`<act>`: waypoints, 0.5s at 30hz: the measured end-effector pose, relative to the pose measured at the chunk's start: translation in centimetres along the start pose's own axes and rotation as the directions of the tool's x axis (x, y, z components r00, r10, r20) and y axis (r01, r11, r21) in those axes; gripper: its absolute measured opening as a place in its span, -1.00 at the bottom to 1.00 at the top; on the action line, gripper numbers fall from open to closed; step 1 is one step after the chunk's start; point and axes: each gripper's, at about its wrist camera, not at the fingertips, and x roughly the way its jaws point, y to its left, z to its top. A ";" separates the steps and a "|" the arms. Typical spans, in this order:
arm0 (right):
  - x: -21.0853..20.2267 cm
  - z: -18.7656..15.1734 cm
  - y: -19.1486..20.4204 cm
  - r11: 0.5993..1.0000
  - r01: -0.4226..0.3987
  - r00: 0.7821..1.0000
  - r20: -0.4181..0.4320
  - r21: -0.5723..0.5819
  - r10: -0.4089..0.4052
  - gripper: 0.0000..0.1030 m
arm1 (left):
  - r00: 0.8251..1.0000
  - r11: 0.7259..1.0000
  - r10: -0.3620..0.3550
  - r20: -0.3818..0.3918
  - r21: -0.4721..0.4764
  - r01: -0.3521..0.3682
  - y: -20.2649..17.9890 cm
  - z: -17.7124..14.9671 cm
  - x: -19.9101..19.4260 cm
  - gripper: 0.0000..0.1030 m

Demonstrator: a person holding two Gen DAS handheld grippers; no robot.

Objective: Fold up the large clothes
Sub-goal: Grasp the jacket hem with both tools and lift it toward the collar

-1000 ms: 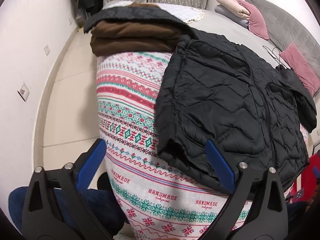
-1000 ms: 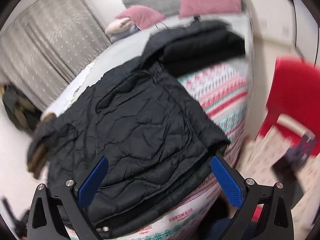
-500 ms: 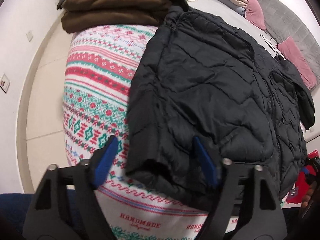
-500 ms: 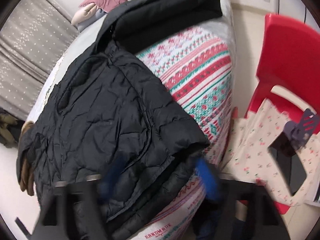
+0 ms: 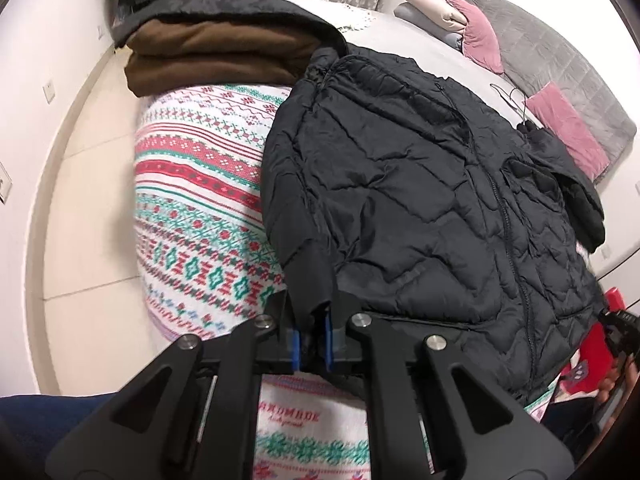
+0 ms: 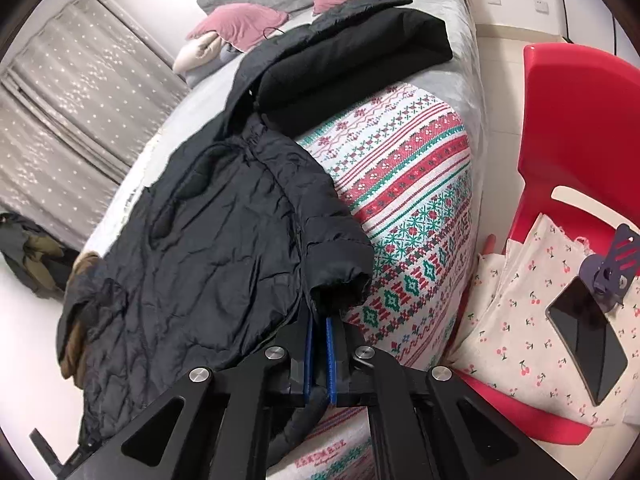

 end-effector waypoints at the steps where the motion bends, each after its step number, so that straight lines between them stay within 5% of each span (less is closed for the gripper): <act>1: -0.4 -0.1 0.0 1.000 -0.012 1.000 0.004 -0.001 0.012 -0.91 | 1.000 1.000 0.011 0.005 0.016 -0.011 0.0 -0.2 -0.2 -0.81; 11: 0.7 -0.5 -0.4 0.998 0.050 0.998 -0.037 -0.025 -0.051 -0.91 | 0.995 0.991 0.094 -0.018 0.098 -0.092 -1.0 -0.2 2.3 -0.75; 15: 1.5 -0.8 0.7 0.990 0.117 0.991 -0.062 -0.081 -0.122 -0.81 | 0.996 0.994 0.087 -0.016 0.071 -0.086 -0.2 0.4 2.0 -0.45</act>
